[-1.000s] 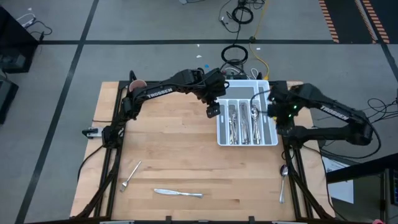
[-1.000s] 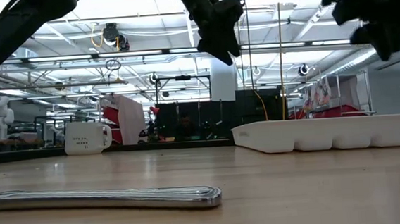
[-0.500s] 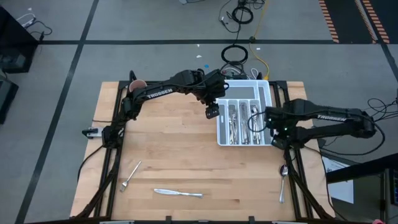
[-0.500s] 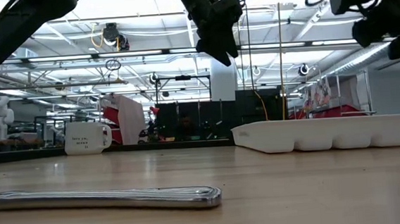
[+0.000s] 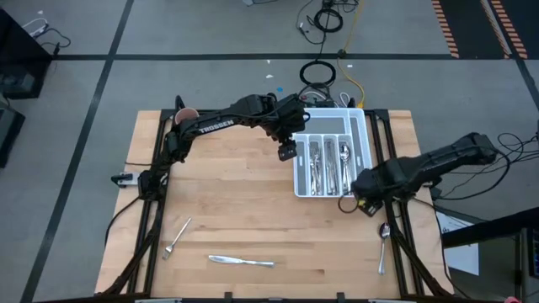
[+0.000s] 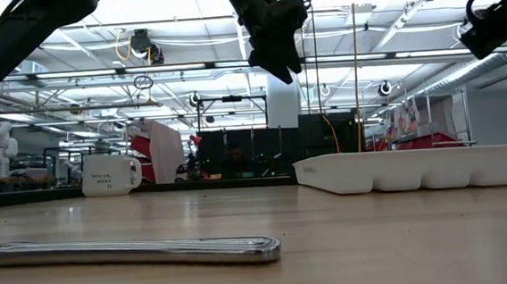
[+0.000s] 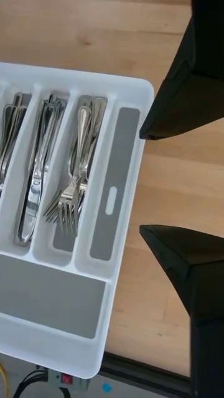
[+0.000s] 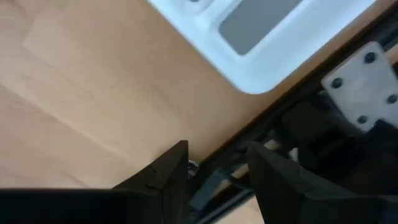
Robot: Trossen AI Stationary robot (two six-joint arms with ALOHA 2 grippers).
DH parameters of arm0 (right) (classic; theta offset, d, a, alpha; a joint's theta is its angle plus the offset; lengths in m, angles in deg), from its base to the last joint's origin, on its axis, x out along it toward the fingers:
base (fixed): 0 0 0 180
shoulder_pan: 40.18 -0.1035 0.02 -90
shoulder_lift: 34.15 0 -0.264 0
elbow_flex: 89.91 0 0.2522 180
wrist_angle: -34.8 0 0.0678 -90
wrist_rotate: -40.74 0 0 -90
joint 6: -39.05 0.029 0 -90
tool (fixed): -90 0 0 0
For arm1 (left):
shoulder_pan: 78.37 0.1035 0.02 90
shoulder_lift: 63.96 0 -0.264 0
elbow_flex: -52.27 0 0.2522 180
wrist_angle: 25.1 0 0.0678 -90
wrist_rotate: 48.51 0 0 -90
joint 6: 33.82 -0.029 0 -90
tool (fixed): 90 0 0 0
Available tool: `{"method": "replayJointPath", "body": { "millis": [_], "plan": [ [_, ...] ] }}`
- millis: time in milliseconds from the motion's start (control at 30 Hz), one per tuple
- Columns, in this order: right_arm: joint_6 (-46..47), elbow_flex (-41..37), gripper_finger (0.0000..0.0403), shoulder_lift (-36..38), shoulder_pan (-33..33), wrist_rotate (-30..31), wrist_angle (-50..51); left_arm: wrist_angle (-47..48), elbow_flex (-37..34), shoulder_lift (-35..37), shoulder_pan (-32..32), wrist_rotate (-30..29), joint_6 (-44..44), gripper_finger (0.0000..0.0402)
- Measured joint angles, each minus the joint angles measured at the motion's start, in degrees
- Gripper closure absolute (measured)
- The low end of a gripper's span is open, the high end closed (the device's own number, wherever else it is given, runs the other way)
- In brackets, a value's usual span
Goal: Sort silverware
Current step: Put the silver spoon into the silverware tray
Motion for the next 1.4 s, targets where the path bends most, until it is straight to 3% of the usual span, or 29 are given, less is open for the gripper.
{"method": "replayJointPath", "body": {
  "millis": [267, 433, 633, 800, 1100, 1400],
  "plan": [
    [11.21, -5.61, 0.0248, -1.5, -12.73, -3.78, -14.35, 0.22, 0.0, 0.0, 0.0, 0.0, -1.61, 0.0159],
    [13.58, -4.91, 0.0248, -8.14, -17.1, -5.11, -11.24, 0.29, 0.0, 0.0, 0.0, 0.0, -1.66, 0.0159],
    [12.64, -4.85, 0.0248, -16.1, -21.05, -13.04, -12.17, 0.31, 0.0, 0.0, 0.0, 0.0, -1.61, 0.0159],
    [12.62, -4.85, 0.0248, -19.7, -22.78, -12.99, -11.4, 0.07, 0.0, 0.0, -0.02, 0.0, -1.58, 0.0159],
    [4.74, -5.98, 0.0248, -21.95, -23.01, -9.85, -16.18, -0.33, 0.0, 0.0, -0.02, 0.0, -1.25, 0.0159],
    [1.02, -10.71, 0.0248, -23.45, -22.99, -13.77, -21.39, -0.33, 0.0, 0.0, -0.02, 0.0, -1.26, 0.0159]
  ]
}}
